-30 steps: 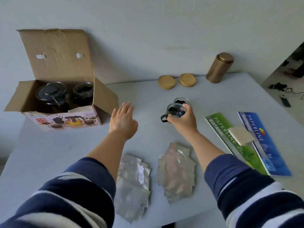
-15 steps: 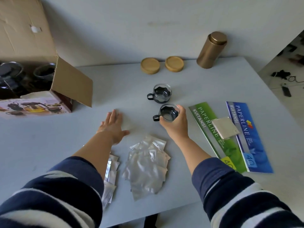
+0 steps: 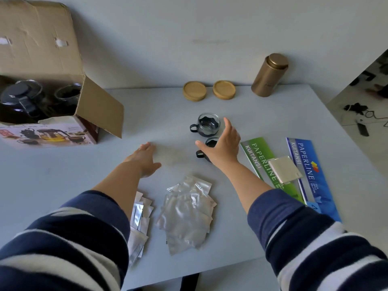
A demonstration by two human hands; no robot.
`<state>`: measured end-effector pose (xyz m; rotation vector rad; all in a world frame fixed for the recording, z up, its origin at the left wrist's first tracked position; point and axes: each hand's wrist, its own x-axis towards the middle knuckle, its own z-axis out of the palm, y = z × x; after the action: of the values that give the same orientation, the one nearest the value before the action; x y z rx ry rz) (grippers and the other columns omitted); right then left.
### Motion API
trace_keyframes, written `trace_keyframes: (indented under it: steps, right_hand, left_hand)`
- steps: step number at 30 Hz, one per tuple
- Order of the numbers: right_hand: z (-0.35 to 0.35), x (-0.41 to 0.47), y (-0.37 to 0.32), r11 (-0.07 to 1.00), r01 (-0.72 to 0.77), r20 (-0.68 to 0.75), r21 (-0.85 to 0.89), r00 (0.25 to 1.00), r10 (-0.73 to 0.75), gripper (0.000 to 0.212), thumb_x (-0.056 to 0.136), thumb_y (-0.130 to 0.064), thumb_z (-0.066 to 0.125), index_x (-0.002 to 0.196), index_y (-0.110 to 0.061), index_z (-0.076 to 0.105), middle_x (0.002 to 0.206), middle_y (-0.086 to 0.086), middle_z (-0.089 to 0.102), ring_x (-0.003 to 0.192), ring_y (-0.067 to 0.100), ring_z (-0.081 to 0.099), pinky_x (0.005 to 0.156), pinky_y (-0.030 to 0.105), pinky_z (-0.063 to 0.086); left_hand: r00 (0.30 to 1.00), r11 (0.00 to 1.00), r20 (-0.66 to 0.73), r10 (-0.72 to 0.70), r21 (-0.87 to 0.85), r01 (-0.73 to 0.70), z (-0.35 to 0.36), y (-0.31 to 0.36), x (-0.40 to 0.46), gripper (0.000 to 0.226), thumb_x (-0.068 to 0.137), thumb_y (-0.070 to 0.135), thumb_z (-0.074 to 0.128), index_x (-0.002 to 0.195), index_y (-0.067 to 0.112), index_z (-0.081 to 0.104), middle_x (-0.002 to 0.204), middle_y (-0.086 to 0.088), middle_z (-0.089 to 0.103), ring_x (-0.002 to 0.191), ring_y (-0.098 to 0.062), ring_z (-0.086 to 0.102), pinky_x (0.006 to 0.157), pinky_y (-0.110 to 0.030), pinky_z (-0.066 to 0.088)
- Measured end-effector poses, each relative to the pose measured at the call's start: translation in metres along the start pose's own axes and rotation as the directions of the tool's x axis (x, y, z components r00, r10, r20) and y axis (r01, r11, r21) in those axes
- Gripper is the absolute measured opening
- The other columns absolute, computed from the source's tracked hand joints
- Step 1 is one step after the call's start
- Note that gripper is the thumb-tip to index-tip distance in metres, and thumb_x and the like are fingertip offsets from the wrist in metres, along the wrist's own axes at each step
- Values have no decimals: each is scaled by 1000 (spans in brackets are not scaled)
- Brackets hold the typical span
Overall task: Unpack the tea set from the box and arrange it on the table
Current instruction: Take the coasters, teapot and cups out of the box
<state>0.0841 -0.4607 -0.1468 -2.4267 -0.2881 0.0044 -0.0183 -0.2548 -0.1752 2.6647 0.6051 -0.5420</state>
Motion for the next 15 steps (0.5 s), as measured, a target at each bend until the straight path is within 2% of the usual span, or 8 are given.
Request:
trace_keyframes:
  steps: [2,6,8,10,13,15]
  right_hand:
    - [4,11,-30,998,60,23,-13,998,-60,90,76,-38,72,147,-14,23,147,8,34,137,29,27,109,43,30]
    - [29,30,-101,977,211,245,-8,948,-203,67,85,-25,63,144,-13,31,142,10,38,132,28,35,105,40,35]
    - [48,32,-139,963,268,319,18,912,-260,60,88,-22,60,142,-13,34,142,9,39,131,27,38,104,38,38]
    - [68,30,-178,954,292,350,72,888,-298,57,90,-22,58,141,-13,36,141,8,41,130,26,41,102,36,40]
    - [100,29,-230,926,354,322,133,868,-378,51,90,-20,56,139,-13,41,139,7,47,128,24,44,103,34,39]
    - [122,31,-260,895,423,276,143,851,-446,47,90,-19,56,135,-14,46,135,6,51,126,24,45,104,37,39]
  left_hand:
    - [994,998,-108,16,-63,-23,-21,-4,-2,65,97,32,48,153,21,17,160,4,16,146,-18,21,115,-38,26]
    - [931,985,-363,18,-153,-79,-80,-29,-11,52,94,12,43,143,25,39,150,1,39,135,-22,40,107,-41,39]
    - [892,985,-451,-23,-163,-57,-110,-51,-16,49,89,8,47,135,25,49,140,0,48,126,-26,48,98,-42,44]
    - [845,977,-521,-118,-212,6,-135,-78,-22,43,88,13,49,130,23,54,133,1,52,118,-29,52,91,-43,46]
    - [747,974,-636,-195,-214,71,-154,-130,-20,48,91,12,46,138,21,47,143,0,46,131,-25,43,104,-45,41]
    - [736,978,-647,-202,-174,115,-161,-166,-13,52,92,13,48,143,19,40,149,-2,39,140,-23,32,115,-43,28]
